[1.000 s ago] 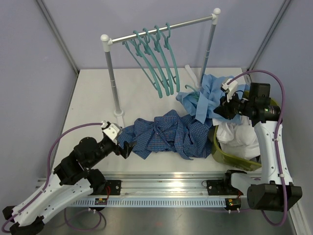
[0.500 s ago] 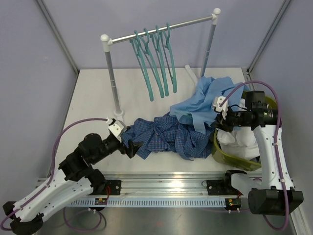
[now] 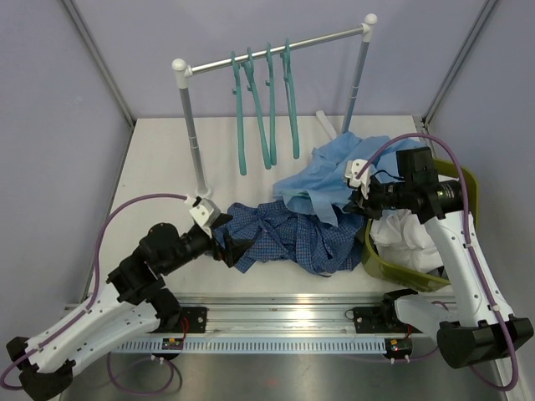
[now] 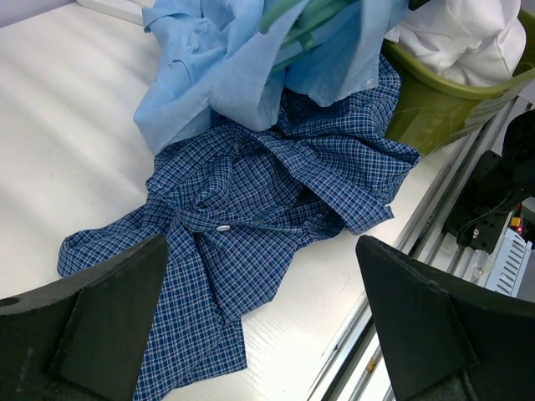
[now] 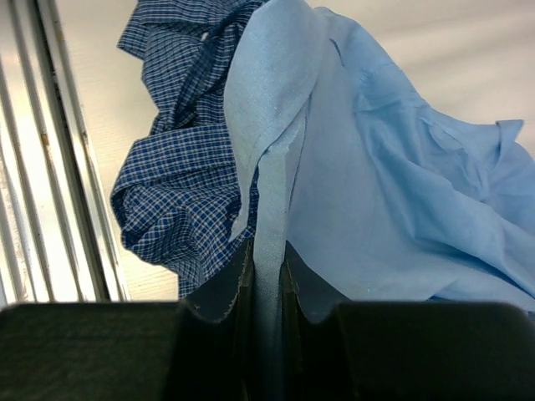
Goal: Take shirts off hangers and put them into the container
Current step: Hang the hanger back to the clothesline with the right arm, then place the shirt into the basket
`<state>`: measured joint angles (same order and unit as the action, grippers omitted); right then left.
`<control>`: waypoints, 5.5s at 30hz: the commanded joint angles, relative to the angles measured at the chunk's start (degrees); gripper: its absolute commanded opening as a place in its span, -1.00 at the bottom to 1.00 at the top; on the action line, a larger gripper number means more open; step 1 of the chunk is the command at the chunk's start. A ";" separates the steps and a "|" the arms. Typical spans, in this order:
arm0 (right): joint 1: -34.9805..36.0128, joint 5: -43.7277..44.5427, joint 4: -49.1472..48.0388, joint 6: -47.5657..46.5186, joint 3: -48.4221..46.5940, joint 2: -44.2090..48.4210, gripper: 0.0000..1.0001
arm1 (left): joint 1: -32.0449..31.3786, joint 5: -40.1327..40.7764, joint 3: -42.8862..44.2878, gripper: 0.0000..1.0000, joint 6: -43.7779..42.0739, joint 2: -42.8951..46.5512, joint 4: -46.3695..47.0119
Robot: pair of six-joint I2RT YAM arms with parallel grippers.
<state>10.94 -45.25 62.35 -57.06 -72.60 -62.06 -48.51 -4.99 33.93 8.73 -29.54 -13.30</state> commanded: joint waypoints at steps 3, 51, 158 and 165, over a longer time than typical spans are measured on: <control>-1.87 3.86 -5.31 2.32 -1.93 1.94 -1.00 | 0.17 -0.81 -0.01 0.98 -0.12 2.29 1.62; -2.85 26.53 -31.94 47.93 -40.43 -28.92 -0.50 | 0.17 -0.72 -1.33 0.98 -1.61 1.24 0.03; 9.83 -42.11 -49.17 59.25 -5.09 -7.03 -1.00 | -9.32 -9.34 68.13 0.04 1.64 -41.76 13.66; -1.53 -22.10 -5.87 28.95 -37.27 -7.79 -1.00 | -9.32 1.91 55.03 0.79 -3.72 -25.76 2.41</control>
<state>9.54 -76.53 36.62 -12.97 -93.69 -71.05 -57.60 -10.11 92.49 8.25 -61.28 -6.96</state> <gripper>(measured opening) 0.060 0.881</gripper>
